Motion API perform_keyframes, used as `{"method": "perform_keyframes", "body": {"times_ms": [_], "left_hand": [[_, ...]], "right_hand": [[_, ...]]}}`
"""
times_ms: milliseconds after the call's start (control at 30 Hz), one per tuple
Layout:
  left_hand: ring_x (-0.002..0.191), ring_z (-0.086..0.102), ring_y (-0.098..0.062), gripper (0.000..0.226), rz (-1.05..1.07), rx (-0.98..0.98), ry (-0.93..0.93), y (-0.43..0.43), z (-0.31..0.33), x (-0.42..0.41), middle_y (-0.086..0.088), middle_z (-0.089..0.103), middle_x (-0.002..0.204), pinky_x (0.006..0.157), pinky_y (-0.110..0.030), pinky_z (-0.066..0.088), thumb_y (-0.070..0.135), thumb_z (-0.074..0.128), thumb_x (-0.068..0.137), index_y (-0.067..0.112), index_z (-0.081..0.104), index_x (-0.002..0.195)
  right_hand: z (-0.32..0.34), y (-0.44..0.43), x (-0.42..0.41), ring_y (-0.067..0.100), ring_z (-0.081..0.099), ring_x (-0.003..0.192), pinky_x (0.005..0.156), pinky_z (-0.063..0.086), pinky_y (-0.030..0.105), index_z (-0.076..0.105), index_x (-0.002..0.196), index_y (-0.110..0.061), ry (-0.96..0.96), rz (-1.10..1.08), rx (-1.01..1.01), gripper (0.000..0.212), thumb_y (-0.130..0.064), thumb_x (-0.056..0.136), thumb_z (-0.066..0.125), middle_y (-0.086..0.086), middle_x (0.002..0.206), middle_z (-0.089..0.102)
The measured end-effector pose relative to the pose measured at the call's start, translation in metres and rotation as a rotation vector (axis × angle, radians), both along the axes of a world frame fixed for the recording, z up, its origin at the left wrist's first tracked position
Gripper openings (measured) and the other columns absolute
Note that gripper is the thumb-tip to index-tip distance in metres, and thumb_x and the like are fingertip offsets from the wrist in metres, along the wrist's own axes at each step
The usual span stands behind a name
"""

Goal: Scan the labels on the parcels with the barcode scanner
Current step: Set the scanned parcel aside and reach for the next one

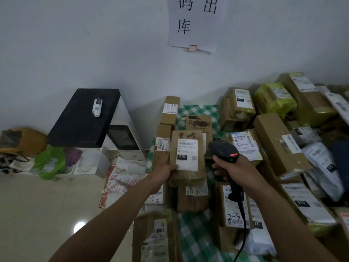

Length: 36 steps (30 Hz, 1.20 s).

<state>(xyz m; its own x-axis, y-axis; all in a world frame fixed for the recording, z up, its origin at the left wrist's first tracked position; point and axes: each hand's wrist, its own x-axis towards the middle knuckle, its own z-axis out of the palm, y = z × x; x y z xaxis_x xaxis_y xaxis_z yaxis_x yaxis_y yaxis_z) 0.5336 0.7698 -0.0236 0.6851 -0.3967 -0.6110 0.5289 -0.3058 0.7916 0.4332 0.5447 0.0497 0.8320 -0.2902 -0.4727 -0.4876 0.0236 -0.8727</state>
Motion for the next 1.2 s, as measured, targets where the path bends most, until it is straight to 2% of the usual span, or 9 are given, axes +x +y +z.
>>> {"method": "perform_keyframes", "body": {"times_ms": [100, 233, 333, 433, 567, 700, 767, 1033, 1200], "left_hand": [[0.12, 0.056, -0.017, 0.043, -0.107, 0.016, 0.027, -0.011, -0.002, -0.014, 0.014, 0.062, 0.122, 0.115, -0.047, 0.041, 0.011, 0.051, 0.103, 0.043, 0.048, 0.131], [0.133, 0.051, -0.024, 0.063, -0.281, 0.111, 0.007, -0.018, -0.008, -0.02, 0.001, 0.055, 0.144, 0.115, -0.05, 0.04, 0.012, 0.054, 0.099, 0.032, 0.029, 0.153], [0.133, 0.049, -0.029, 0.076, -0.339, 0.263, 0.012, -0.021, -0.011, -0.025, -0.003, 0.046, 0.15, 0.111, -0.052, 0.044, 0.039, 0.061, 0.098, 0.033, 0.013, 0.157], [0.142, 0.04, -0.029, 0.092, -0.44, 0.513, -0.228, -0.032, -0.012, -0.023, -0.006, 0.031, 0.159, 0.115, -0.043, 0.037, 0.036, 0.066, 0.096, 0.02, 0.001, 0.16], [0.142, 0.036, -0.025, 0.087, -0.405, 0.58, -0.6, -0.059, -0.006, -0.012, -0.003, 0.03, 0.158, 0.11, -0.04, 0.036, 0.037, 0.078, 0.086, 0.026, 0.025, 0.154], [0.157, -0.005, -0.035, 0.125, -0.584, 0.711, -0.578, -0.083, -0.015, 0.004, -0.008, 0.007, 0.17, 0.125, -0.056, 0.004, 0.06, 0.085, 0.071, 0.032, 0.004, 0.163], [0.155, -0.012, -0.037, 0.132, -0.634, 0.744, -0.555, -0.087, -0.019, 0.01, -0.009, 0.002, 0.17, 0.124, -0.056, -0.001, 0.061, 0.086, 0.068, 0.03, 0.0, 0.163], [0.151, 0.014, -0.035, 0.117, -0.682, 0.804, -0.564, -0.087, -0.017, 0.016, -0.007, 0.024, 0.162, 0.12, -0.061, 0.02, 0.065, 0.086, 0.063, 0.036, 0.023, 0.158], [0.13, 0.056, -0.024, 0.07, -0.306, 0.618, -0.583, -0.115, -0.033, 0.071, -0.005, 0.058, 0.145, 0.107, -0.041, 0.048, 0.054, 0.073, 0.088, 0.021, 0.05, 0.146]], "right_hand": [[0.0, -0.005, -0.007, 0.016, 0.074, 0.078, 0.062, 0.054, 0.027, 0.069, 0.11, -0.027, 0.006, -0.001, -0.008, 0.014, -0.028, 0.097, 0.072, 0.005, 0.092, 0.079], [-0.003, -0.011, -0.014, 0.018, 0.075, 0.08, 0.063, 0.055, 0.028, 0.07, 0.11, -0.027, 0.008, -0.007, 0.009, 0.015, -0.028, 0.095, 0.074, 0.004, 0.09, 0.079], [-0.005, -0.014, -0.019, 0.02, 0.076, 0.083, 0.065, 0.054, 0.029, 0.07, 0.11, -0.027, -0.001, -0.003, 0.013, 0.016, -0.029, 0.095, 0.074, 0.002, 0.089, 0.08], [-0.005, -0.019, -0.022, 0.02, 0.076, 0.084, 0.066, 0.054, 0.029, 0.07, 0.111, -0.026, 0.002, 0.013, 0.016, 0.017, -0.029, 0.094, 0.074, 0.002, 0.09, 0.08], [-0.004, -0.028, -0.021, 0.016, 0.074, 0.077, 0.056, 0.053, 0.022, 0.07, 0.112, -0.022, 0.013, 0.027, 0.046, 0.018, -0.027, 0.095, 0.074, 0.005, 0.093, 0.079], [-0.003, -0.038, -0.014, 0.015, 0.074, 0.077, 0.064, 0.054, 0.028, 0.07, 0.11, -0.025, 0.032, 0.058, 0.052, 0.017, -0.03, 0.095, 0.074, 0.003, 0.091, 0.08], [-0.003, -0.042, -0.009, 0.014, 0.074, 0.076, 0.065, 0.053, 0.028, 0.07, 0.109, -0.024, 0.04, 0.08, 0.048, 0.016, -0.031, 0.095, 0.074, 0.003, 0.09, 0.08], [-0.018, -0.06, 0.02, 0.018, 0.073, 0.074, 0.066, 0.051, 0.034, 0.07, 0.111, -0.019, 0.072, 0.097, 0.046, 0.02, -0.029, 0.095, 0.074, 0.005, 0.088, 0.079], [-0.028, -0.063, 0.042, 0.018, 0.073, 0.076, 0.065, 0.051, 0.032, 0.071, 0.11, -0.021, 0.115, 0.09, 0.028, 0.017, -0.029, 0.095, 0.073, 0.004, 0.089, 0.079]]}}
